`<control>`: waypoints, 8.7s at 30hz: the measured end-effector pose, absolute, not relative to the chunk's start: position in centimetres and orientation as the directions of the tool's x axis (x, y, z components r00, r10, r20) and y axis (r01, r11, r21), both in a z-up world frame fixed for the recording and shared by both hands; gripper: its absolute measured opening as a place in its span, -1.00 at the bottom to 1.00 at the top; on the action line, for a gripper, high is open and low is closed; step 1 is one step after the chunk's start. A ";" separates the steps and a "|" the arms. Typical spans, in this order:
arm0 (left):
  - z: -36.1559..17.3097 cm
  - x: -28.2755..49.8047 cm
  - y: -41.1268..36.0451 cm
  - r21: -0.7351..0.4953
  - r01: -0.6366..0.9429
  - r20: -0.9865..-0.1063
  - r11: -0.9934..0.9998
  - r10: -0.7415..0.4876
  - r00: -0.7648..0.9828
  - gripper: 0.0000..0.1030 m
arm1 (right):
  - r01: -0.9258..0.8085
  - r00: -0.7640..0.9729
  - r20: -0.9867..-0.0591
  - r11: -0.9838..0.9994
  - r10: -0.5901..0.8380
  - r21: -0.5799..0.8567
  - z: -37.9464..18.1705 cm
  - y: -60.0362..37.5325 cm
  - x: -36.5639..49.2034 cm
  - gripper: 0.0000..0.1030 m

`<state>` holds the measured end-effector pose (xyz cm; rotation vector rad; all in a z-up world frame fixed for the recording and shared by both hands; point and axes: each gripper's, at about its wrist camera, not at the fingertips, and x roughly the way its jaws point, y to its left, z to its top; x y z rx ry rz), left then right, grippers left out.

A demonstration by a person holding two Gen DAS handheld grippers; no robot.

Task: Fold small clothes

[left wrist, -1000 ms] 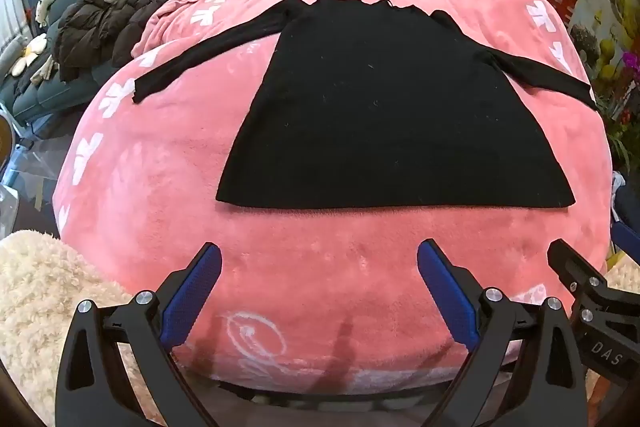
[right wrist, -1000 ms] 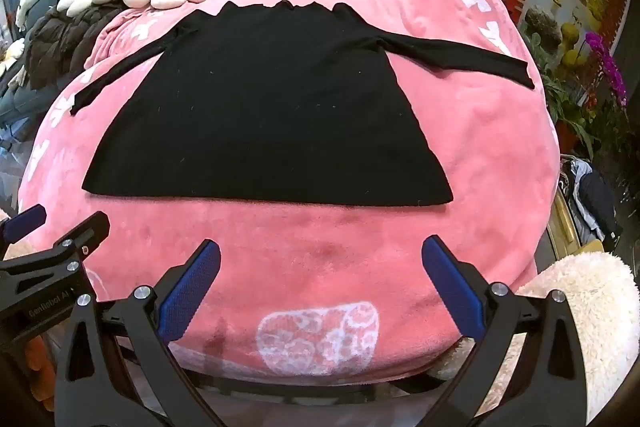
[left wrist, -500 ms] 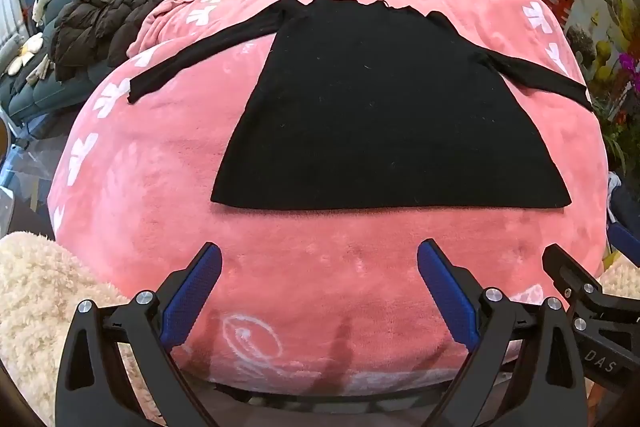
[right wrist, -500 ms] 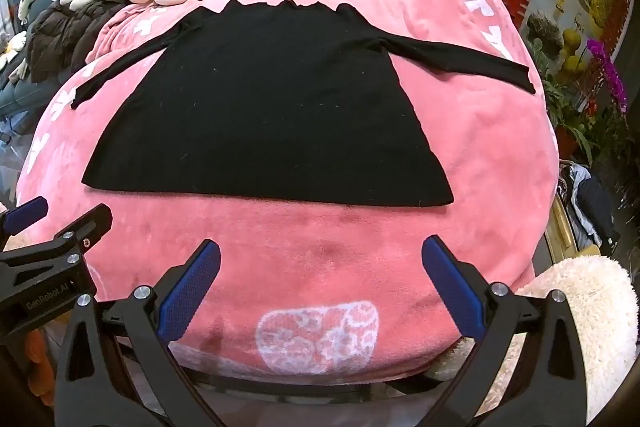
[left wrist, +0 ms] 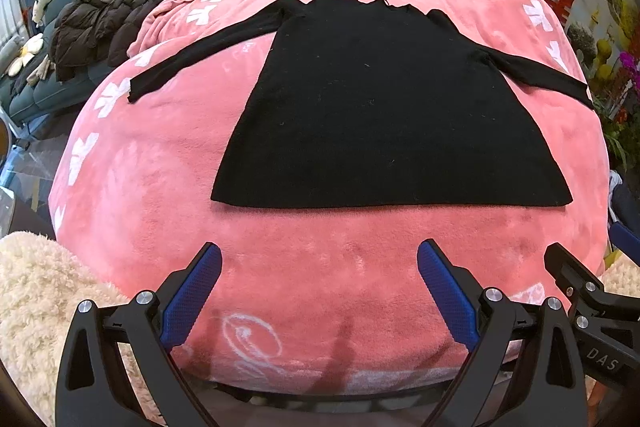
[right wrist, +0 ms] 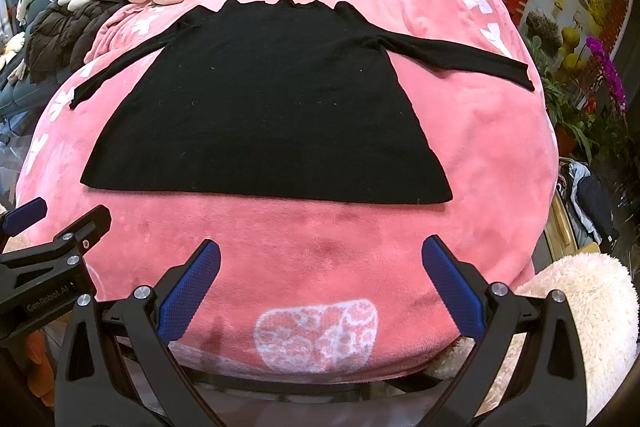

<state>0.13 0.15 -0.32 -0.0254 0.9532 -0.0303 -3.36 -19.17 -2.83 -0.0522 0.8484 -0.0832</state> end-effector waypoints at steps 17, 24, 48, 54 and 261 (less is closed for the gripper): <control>-0.4 0.0 -0.3 -0.021 0.028 -0.816 0.999 -0.034 0.577 0.85 | 0.054 0.655 -0.749 0.995 -0.099 -0.084 -2.9 -19.3 -3.3 0.91; -0.4 0.0 -0.4 -0.021 0.028 -0.817 0.999 -0.033 0.576 0.85 | 0.052 0.655 -0.749 0.995 -0.101 -0.089 -2.9 -19.3 -3.4 0.91; -0.5 0.0 -0.6 -0.016 0.030 -0.816 0.999 -0.031 0.577 0.85 | 0.052 0.655 -0.749 0.995 -0.101 -0.089 -2.8 -19.2 -3.4 0.91; -0.5 0.0 -0.6 -0.016 0.028 -0.817 0.999 -0.030 0.576 0.85 | 0.053 0.655 -0.749 0.995 -0.102 -0.089 -2.8 -19.2 -3.4 0.91; -3.8 30.8 8.8 -0.567 -0.102 -0.737 0.817 -0.448 0.506 -0.37 | 0.102 0.507 -0.835 0.948 0.212 0.302 -5.7 -39.3 20.2 0.04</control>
